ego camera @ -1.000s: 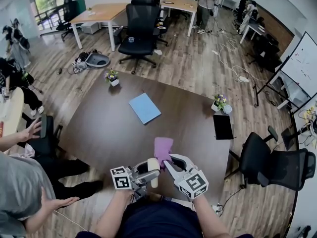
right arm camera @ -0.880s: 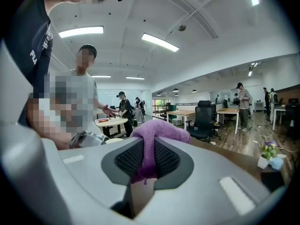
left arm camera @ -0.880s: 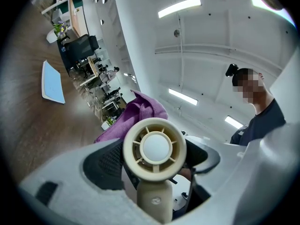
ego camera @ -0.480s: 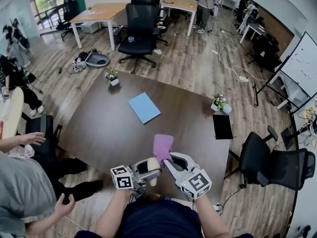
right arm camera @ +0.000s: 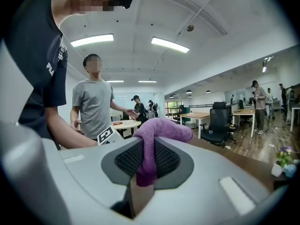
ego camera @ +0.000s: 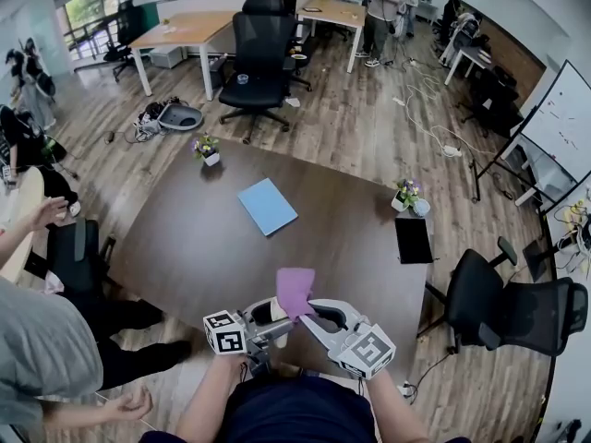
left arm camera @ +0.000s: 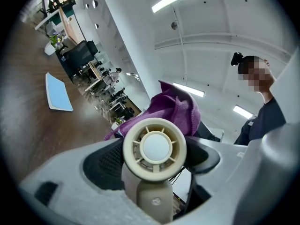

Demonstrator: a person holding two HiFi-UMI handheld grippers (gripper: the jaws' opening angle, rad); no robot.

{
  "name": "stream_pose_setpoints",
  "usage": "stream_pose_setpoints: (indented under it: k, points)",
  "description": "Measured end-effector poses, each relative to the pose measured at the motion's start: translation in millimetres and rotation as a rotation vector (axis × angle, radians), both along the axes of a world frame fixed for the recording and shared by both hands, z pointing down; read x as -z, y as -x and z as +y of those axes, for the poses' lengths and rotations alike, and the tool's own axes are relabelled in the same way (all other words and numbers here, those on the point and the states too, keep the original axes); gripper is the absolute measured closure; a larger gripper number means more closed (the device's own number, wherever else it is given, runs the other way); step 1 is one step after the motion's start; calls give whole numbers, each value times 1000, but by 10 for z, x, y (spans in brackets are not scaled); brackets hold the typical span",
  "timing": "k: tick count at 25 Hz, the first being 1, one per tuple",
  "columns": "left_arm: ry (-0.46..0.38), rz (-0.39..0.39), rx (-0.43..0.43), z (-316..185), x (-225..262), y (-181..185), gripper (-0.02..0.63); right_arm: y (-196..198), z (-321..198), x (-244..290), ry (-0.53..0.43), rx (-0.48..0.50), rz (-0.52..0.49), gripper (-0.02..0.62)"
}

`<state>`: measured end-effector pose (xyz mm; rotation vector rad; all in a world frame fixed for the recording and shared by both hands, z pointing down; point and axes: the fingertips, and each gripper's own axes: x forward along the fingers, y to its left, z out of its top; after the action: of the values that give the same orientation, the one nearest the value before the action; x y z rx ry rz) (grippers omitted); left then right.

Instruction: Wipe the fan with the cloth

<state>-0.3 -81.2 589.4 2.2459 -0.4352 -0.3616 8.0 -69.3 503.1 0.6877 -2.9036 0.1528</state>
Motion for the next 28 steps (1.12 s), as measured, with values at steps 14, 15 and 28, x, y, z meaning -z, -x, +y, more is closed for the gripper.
stream_pose_setpoints:
  k: [14, 15, 28]
  points:
    - [-126, -108, -145, 270, 55, -231, 229, 42, -189, -43, -42, -33, 106, 531]
    - [-131, -107, -148, 277, 58, -239, 229, 22, -207, -59, -20, -42, 96, 532]
    - [-121, 42, -77, 242, 320, -76, 229, -115, -315, -308, 135, -148, 25, 532]
